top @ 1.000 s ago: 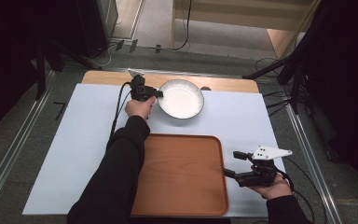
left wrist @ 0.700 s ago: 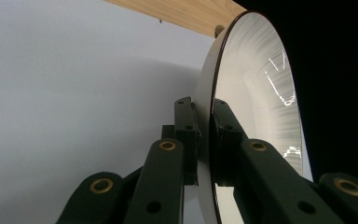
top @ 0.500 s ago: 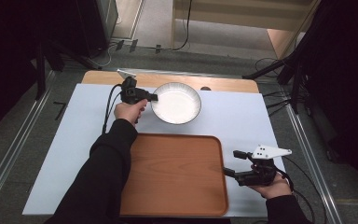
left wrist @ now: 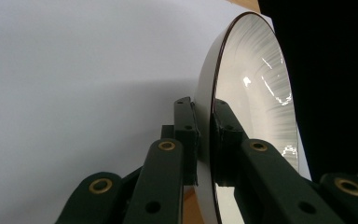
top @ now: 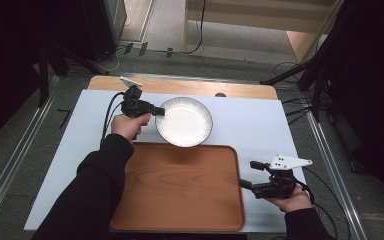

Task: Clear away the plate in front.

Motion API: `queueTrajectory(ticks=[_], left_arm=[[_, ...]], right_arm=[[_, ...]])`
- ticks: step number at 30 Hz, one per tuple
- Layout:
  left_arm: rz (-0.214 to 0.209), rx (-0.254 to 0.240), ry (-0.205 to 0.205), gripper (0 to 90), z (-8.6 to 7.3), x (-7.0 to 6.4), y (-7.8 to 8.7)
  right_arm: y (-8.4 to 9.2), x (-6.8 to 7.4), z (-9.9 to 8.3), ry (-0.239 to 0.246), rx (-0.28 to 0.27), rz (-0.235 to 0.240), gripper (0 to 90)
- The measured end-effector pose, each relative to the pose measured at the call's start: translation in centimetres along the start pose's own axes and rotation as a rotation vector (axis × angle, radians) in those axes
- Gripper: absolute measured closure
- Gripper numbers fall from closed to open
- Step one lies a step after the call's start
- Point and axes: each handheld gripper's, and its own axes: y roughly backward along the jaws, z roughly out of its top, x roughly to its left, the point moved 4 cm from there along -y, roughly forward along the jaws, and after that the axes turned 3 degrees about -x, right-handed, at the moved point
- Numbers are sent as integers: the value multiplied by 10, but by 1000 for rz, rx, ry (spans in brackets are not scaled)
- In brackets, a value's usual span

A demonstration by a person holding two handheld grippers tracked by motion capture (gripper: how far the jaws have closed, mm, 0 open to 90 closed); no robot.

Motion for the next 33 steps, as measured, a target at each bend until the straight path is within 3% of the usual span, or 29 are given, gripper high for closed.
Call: queueTrajectory(ticks=[15, 33], left_arm=[[-54, 49, -62, 832, -40, -12, 31], [-80, 64, -48, 826, -84, 1, 50]], right_arm=[[0, 2, -1, -2, 9, -1, 191], [-2, 2, -2, 3, 13, -4, 191]])
